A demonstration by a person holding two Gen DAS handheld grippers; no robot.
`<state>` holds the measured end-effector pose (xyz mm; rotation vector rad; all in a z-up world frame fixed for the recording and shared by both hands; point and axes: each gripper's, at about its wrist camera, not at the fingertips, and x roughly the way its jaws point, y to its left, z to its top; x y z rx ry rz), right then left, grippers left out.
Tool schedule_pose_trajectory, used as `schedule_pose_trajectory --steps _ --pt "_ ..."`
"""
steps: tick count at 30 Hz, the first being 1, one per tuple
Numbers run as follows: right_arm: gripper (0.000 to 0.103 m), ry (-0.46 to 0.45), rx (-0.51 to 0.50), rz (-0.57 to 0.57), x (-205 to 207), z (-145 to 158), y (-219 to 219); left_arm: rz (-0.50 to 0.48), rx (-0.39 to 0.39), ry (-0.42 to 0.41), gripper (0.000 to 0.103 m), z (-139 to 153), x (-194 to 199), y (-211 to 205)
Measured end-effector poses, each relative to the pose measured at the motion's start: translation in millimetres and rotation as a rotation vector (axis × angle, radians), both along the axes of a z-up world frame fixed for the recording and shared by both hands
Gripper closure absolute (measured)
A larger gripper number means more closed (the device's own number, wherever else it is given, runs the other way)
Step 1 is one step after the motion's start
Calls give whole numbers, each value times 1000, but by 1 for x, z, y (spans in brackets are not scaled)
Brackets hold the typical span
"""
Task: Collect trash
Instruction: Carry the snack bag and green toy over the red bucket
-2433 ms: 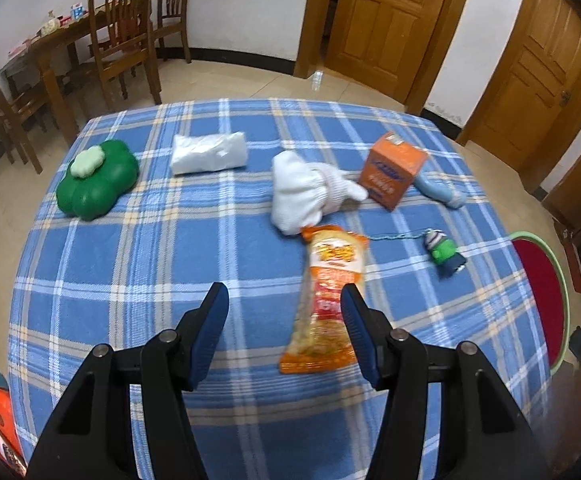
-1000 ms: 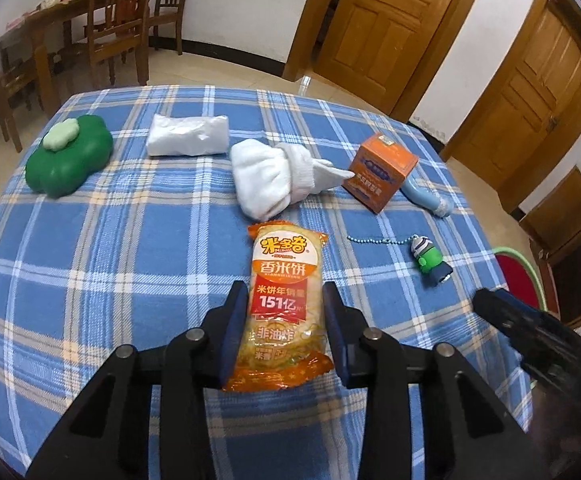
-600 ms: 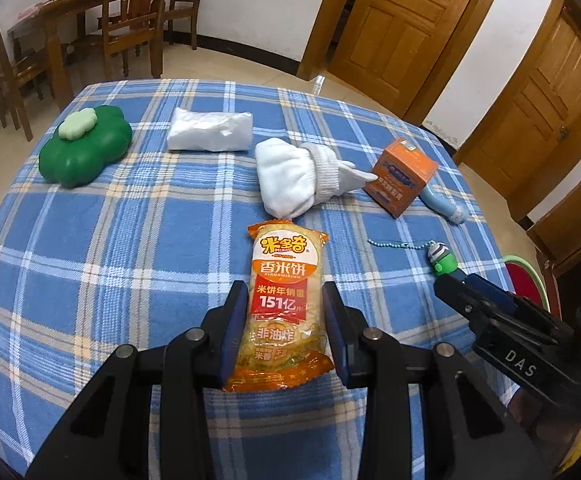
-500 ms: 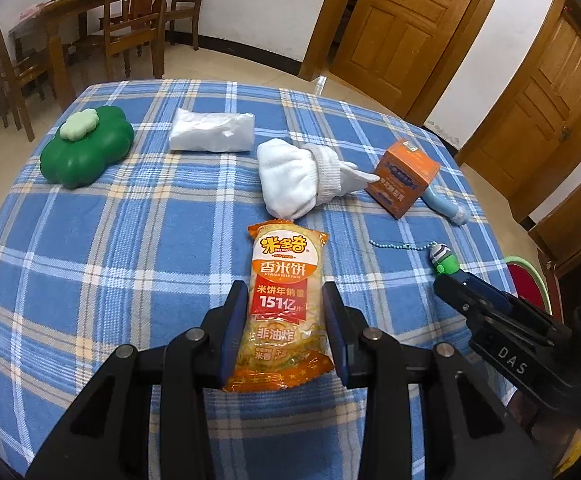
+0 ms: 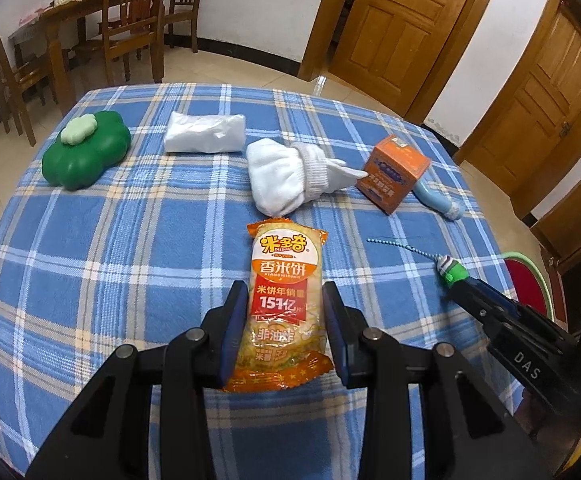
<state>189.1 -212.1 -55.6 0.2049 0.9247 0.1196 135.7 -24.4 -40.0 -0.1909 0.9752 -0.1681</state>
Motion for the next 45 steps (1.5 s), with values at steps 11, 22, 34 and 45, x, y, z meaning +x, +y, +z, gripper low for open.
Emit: schedule_pose_trajectory --steps 11,22,34,45 --pt "73 -35 57 -100 -37 16 -33 -62 11 -29 65 16 -15 -28" --pt "73 -68 80 -224 -78 27 -78 -165 32 -64 65 35 -28 -70" --pt "73 -58 90 -377 -113 22 -133 -317 33 -61 65 40 -36 -129" --pt "72 -27 123 -493 -132 7 -176 -438 50 -63 65 42 -37 -182"
